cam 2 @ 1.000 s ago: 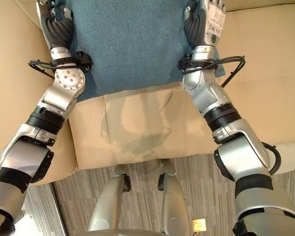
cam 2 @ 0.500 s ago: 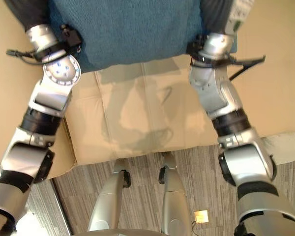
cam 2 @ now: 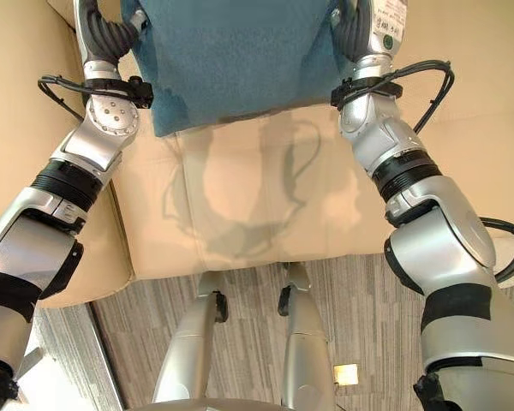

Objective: Pick up all the scattered cushions and arrange them neatly on the sofa.

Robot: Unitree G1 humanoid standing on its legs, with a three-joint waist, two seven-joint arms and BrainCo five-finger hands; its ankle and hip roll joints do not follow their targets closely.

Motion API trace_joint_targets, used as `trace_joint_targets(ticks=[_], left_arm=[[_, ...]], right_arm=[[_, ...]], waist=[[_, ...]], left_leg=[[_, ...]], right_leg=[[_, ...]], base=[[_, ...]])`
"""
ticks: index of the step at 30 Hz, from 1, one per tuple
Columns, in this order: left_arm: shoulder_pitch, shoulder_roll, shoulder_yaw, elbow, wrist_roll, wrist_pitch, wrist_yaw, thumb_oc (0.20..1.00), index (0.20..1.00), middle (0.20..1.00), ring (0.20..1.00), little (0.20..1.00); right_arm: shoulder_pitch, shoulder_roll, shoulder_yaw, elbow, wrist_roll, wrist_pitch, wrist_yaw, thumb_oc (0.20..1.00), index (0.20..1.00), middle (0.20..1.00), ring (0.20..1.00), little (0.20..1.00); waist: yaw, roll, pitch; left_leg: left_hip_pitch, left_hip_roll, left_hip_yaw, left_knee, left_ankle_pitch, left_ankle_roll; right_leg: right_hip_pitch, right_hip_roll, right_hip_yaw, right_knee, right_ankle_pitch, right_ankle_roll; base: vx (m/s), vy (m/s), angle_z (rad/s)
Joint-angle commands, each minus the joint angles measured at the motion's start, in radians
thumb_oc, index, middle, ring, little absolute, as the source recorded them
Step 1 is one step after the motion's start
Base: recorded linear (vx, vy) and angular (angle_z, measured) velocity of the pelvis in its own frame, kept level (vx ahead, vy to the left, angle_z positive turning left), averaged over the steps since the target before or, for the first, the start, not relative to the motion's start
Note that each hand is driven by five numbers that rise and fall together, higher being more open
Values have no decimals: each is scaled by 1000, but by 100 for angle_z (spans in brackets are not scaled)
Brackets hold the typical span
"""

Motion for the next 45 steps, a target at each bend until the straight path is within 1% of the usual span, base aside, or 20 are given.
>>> trace_joint_targets(ticks=[1,9,10,11,13,14,16,17,19,21,22,25,26,28,30,33,34,35,38,45], left_arm=[[-107,-51,0,17,-20,-55,-32,1000,1000,1000,1000,1000],[-1,-34,64,27,-103,-64,-79,1000,1000,1000,1000,1000],[51,11,103,35,-125,-65,-99,1000,1000,1000,1000,1000],[72,29,122,34,-134,-67,-103,1000,1000,1000,1000,1000],[152,72,179,1,-166,-77,-118,1000,1000,1000,1000,1000],[299,133,253,-101,-225,-112,-175,1000,1000,1000,1000,1000],[416,165,290,-190,-213,-123,-211,1000,1000,1000,1000,1000],[471,169,310,-236,-210,-126,-226,1000,1000,1000,1000,1000],[685,152,376,-404,-167,-126,-286,1000,1000,1000,1000,1000],[815,135,406,-493,-148,-123,-330,1000,1000,1000,1000,1000],[924,97,420,-540,-151,-116,-384,1000,1000,1000,1000,1000],[1071,41,426,-562,-137,-92,-457,1000,1000,1000,1000,1000],[1155,0,428,-548,-104,-71,-490,1000,1000,1000,1000,1000],[1228,-73,428,-453,-73,-35,-517,1000,1000,1000,1000,1000],[1252,-113,424,-378,-45,-12,-527,1000,1000,1000,1000,1000],[1270,-182,419,-150,35,25,-533,1000,1000,1000,1000,1000],[1269,-211,426,-28,71,40,-535,1000,1000,1000,1000,1000],[1269,-211,426,-26,71,39,-535,1000,1000,1000,1000,1000],[1268,-240,448,175,144,63,-541,1000,1000,1000,1000,1000],[1289,-246,480,326,213,92,-549,1000,1000,1000,1000,1000]], right_arm=[[-88,61,9,-12,36,-51,31,1000,1000,1000,1000,1000],[-30,11,17,-30,59,-44,104,1000,1000,1000,1000,1000],[6,-43,6,-32,66,-48,121,1000,1000,1000,1000,1000],[24,-64,-5,-37,66,-48,126,1000,1000,1000,1000,1000],[98,-119,-51,-55,78,-46,141,1000,1000,1000,1000,1000],[245,-176,-164,-83,109,-53,153,1000,1000,1000,1000,1000],[359,-198,-240,-111,107,-58,166,1000,1000,1000,1000,1000],[411,-201,-273,-131,102,-61,170,1000,1000,1000,1000,1000],[654,-165,-423,-233,96,-82,195,1000,1000,1000,1000,1000],[786,-129,-493,-311,96,-94,218,1000,1000,1000,1000,1000],[888,-92,-535,-348,96,-108,248,1000,1000,1000,1000,1000],[1020,-38,-576,-385,89,-117,298,1000,1000,1000,1000,1000],[1095,3,-588,-385,72,-118,334,1000,1000,1000,1000,1000],[1166,58,-571,-354,38,-104,377,1000,1000,1000,1000,1000],[1198,90,-554,-322,17,-92,400,1000,1000,1000,1000,1000],[1226,139,-528,-205,-10,-82,431,1000,1000,1000,1000,1000],[1238,153,-520,-142,-27,-77,439,1000,1000,1000,1000,1000],[1238,153,-519,-141,-28,-78,438,1000,1000,1000,1000,1000],[1264,185,-518,8,-29,-67,456,1000,1000,1000,1000,1000],[1296,215,-546,181,7,-48,479,1000,1000,1000,1000,1000]], waist=[[12,-78,-86],[12,-83,-78],[14,-85,-78],[14,-85,-78],[17,-84,-81],[18,-83,-81],[17,-83,-88],[16,-85,-90],[10,-91,-108],[8,-95,-114],[5,-97,-117],[3,-99,-118],[2,-97,-122],[2,-95,-123],[1,-93,-128],[3,-88,-142],[5,-86,-156],[5,-86,-154],[3,-88,-175],[0,-92,-196]], left_leg=[[73,-13,12,-21,-64,-92],[83,-14,13,-21,-63,-93],[87,-13,15,-21,-64,-94],[89,-13,15,-21,-65,-94],[95,-13,17,-21,-65,-93],[116,-13,19,-21,-71,-92],[139,-13,21,-21,-78,-91],[152,-12,22,-21,-82,-91],[214,-14,29,-21,-102,-89],[260,-15,33,-21,-117,-86],[302,-15,36,-21,-126,-83],[377,-12,44,-21,-138,-79],[427,-8,53,-21,-147,-75],[495,-4,59,-21,-154,-70],[531,0,63,-21,-154,-66],[608,3,73,-21,-168,-57],[641,3,77,-21,-175,-55],[643,3,77,-21,-175,-55],[703,11,92,-21,-189,-60],[791,31,107,-21,-203,-66]], right_leg=[[90,2,13,-231,105,83],[95,6,12,-231,107,81],[101,4,9,-231,108,83],[103,4,9,-231,108,83],[109,4,7,-231,107,82],[131,4,4,-231,104,80],[155,3,2,-231,98,79],[168,4,2,-231,95,78],[232,6,-5,-231,80,75],[280,7,-6,-231,69,73],[324,6,-9,-231,59,71],[402,7,-12,-231,45,68],[457,8,-14,-231,31,67],[528,14,-17,-231,11,62],[563,14,-20,-231,1,60],[639,25,-21,-231,-20,55],[676,30,-22,-231,-32,51],[678,30,-22,-231,-33,51],[742,41,-24,-231,-55,47],[833,65,-22,-231,-93,32]], base=[[0,0,0],[-5,-5,1],[0,0,0],[0,0,0],[0,0,0],[0,0,0],[19,-11,7],[33,-28,5],[47,-48,-3],[52,-34,1],[61,-25,0],[48,-17,0],[46,-19,2],[45,-36,2],[25,-45,6],[10,-40,-3],[24,-26,-8],[19,-33,-10],[21,-58,-9],[41,-77,-4]])
